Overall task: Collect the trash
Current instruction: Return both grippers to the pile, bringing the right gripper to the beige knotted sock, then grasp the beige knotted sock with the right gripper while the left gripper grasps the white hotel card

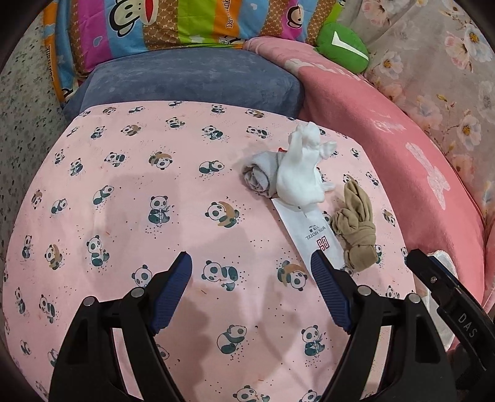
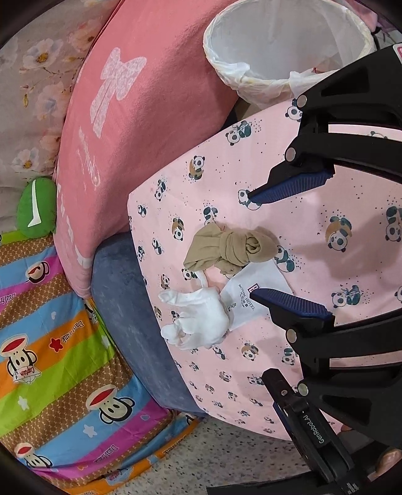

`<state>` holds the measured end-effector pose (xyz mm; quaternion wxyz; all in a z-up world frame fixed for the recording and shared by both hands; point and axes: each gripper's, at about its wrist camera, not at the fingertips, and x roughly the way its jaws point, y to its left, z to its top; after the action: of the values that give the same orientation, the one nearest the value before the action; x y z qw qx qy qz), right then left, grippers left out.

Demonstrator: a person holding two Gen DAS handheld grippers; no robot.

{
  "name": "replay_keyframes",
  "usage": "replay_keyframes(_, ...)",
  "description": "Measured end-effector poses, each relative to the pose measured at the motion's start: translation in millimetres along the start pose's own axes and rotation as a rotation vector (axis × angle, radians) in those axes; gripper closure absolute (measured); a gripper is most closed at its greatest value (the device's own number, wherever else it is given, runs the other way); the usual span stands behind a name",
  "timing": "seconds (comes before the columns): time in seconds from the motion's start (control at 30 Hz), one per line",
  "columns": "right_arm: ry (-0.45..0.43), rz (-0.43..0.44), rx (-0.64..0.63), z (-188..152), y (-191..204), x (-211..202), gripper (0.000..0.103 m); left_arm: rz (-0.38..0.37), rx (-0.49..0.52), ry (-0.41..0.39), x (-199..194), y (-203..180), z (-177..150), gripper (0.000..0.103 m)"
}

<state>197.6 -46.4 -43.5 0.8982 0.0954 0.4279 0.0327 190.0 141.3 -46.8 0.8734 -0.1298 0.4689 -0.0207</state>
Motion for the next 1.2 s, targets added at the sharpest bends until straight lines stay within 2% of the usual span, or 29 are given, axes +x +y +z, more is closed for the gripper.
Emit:
replay_keyframes(0.13,0.012,0.001,0.004,5.3,3.0,17.8,0.043,-0.005,-0.016,0.016,10.0,5.2,2.6,0.022)
replay_keyframes(0.73,0.082,-0.013,0.048,12.9,-9.2,83.4,0.045,-0.028,-0.024,0.083,63.8,-21.1,21.7,0.022)
replay_keyframes(0.83,0.091,0.019,0.084,11.2,-16.4,85.2,0.051,-0.056,-0.031,0.108,73.2,-24.4,21.2,0.022)
replay_keyframes(0.93,0.084,0.027,0.064,10.6,-18.9,83.1,0.071,-0.051,-0.022,0.117,77.6,-29.2,18.5,0.022)
replay_keyframes(1.0,0.07,0.006,0.047,9.8,-19.7,78.4,0.088,-0.046,-0.012,0.108,77.4,-32.9,17.0,0.022)
replay_keyframes(1.03,0.061,-0.008,0.036,8.8,-19.3,75.0,0.092,-0.045,-0.005,0.105,78.0,-35.4,16.5,0.022)
replay_keyframes(1.07,0.065,-0.006,0.033,7.7,-19.7,74.0,0.095,-0.042,0.005,0.103,78.4,-37.7,15.6,0.022)
replay_keyframes(1.2,0.075,0.021,0.023,10.5,-23.6,77.3,0.094,-0.025,0.038,0.091,80.0,-43.2,14.6,0.023)
